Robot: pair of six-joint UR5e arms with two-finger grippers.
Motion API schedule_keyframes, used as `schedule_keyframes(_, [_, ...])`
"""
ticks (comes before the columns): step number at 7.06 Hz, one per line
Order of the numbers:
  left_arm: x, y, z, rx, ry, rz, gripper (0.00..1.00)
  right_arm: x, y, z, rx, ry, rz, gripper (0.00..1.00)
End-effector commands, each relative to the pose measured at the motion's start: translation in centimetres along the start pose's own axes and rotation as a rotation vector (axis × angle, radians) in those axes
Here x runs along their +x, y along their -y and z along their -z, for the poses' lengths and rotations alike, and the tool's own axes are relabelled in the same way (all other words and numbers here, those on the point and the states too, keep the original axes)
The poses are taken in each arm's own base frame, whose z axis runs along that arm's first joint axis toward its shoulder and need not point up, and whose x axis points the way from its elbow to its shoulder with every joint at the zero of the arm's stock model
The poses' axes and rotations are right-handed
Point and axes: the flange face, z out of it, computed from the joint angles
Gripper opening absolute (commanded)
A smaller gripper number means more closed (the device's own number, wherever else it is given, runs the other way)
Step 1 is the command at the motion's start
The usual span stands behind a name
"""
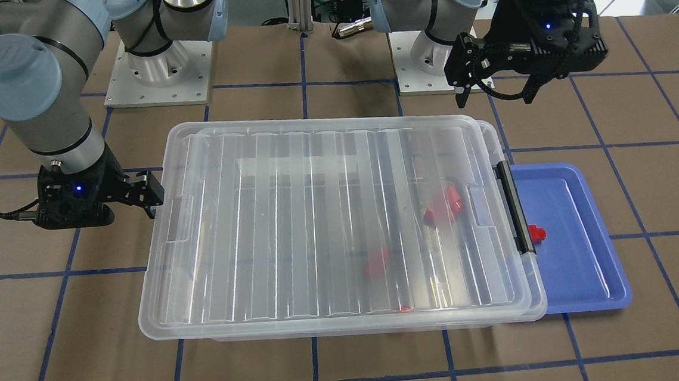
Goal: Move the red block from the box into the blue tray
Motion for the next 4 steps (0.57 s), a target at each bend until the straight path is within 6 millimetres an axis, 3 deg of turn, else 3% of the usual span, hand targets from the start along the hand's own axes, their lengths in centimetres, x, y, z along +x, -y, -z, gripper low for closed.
schedule_keyframes(1, [-0.1,-0.1,0.1,0.002,0.007,0.000,1.00,-0.3,-0.1,5.3,0.064,-0.007,-0.020,1.00])
schedule_keyframes(3, [0.0,0.0,0.0,0.000,0.001,0.000,1.00,-2.9,-1.7,11.8,0.017,0.041,-0.060,1.00])
schedule_keyframes(4, [0.0,0.0,0.1,0.002,0.001,0.000,1.00,-3.3,-2.0,14.6,0.002,0.045,-0.087,1.00])
